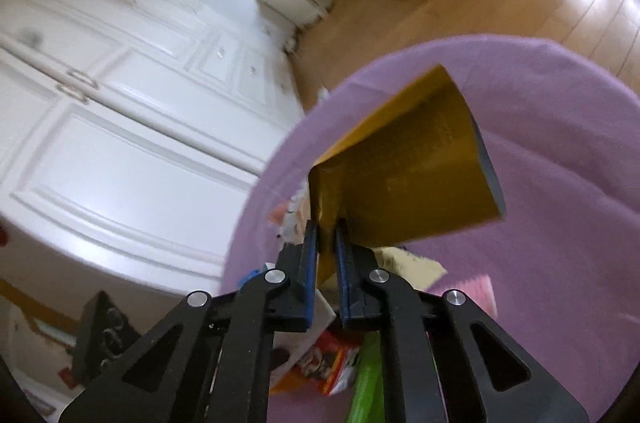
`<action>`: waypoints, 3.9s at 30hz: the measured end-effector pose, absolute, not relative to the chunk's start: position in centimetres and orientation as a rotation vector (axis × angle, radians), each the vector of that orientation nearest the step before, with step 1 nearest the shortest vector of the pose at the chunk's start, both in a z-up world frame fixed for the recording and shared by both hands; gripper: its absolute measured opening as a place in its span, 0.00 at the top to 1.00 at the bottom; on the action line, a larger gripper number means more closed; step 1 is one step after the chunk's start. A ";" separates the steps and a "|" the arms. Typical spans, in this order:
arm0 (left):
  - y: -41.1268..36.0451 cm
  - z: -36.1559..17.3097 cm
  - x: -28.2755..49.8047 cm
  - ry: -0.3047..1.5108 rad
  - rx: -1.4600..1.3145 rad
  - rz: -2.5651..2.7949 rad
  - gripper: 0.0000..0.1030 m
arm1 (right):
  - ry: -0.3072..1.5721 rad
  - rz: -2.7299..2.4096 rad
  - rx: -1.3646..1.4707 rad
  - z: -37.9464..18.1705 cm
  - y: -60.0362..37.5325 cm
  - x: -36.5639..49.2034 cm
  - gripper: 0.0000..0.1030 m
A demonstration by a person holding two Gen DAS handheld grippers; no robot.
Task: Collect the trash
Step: 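Grasp the blue-green milk carton with the left tool while the right tool grasps the yellow bag, then carry both items over the black bin and open both tools to drop them, then grasp the blue packet with the left tool while the right tool grasps the beige snack wrapper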
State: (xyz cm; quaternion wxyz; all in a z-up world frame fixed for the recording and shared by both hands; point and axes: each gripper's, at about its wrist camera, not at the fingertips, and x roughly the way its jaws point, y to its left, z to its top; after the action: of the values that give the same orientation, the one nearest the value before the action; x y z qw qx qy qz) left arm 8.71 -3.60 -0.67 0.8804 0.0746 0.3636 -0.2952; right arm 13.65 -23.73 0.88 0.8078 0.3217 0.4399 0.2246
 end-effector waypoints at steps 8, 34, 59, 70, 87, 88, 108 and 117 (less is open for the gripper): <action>-5.2 3.3 4.6 0.661 0.007 -0.653 0.52 | 0.696 0.364 0.610 4.9 -29.4 3.5 0.90; -39.8 -5.0 2.1 0.984 0.107 -1.120 0.52 | 0.570 -0.354 0.820 -7.5 -56.7 -19.2 0.90; -47.6 -8.0 0.3 0.978 0.327 -1.046 0.11 | 0.634 -0.398 0.937 -13.4 -59.1 -18.8 0.17; -38.5 -1.1 0.2 0.901 0.085 -0.996 0.07 | 0.631 -0.306 0.906 -11.0 -55.9 -17.5 0.17; -4.9 2.0 3.4 0.733 -0.224 -0.295 0.05 | 0.744 0.138 0.539 -2.6 -36.4 -6.6 0.17; -3.4 1.8 3.5 0.731 -0.218 -0.245 0.05 | 0.752 0.174 0.514 -2.0 -34.9 -5.7 0.17; 5.9 -5.8 10.2 0.907 -0.215 -0.032 0.23 | 0.851 0.511 -0.052 -2.9 -16.7 13.3 0.19; 6.6 -5.6 10.3 0.890 -0.277 -0.127 0.57 | 0.868 0.549 0.009 -2.9 -16.1 13.4 0.62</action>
State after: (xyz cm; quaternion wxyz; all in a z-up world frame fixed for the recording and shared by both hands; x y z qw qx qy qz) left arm 10.29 6.57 -5.62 0.8915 -0.1334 0.4287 -0.0611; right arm 13.35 -16.06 -2.88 0.8710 0.0043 0.4152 0.2627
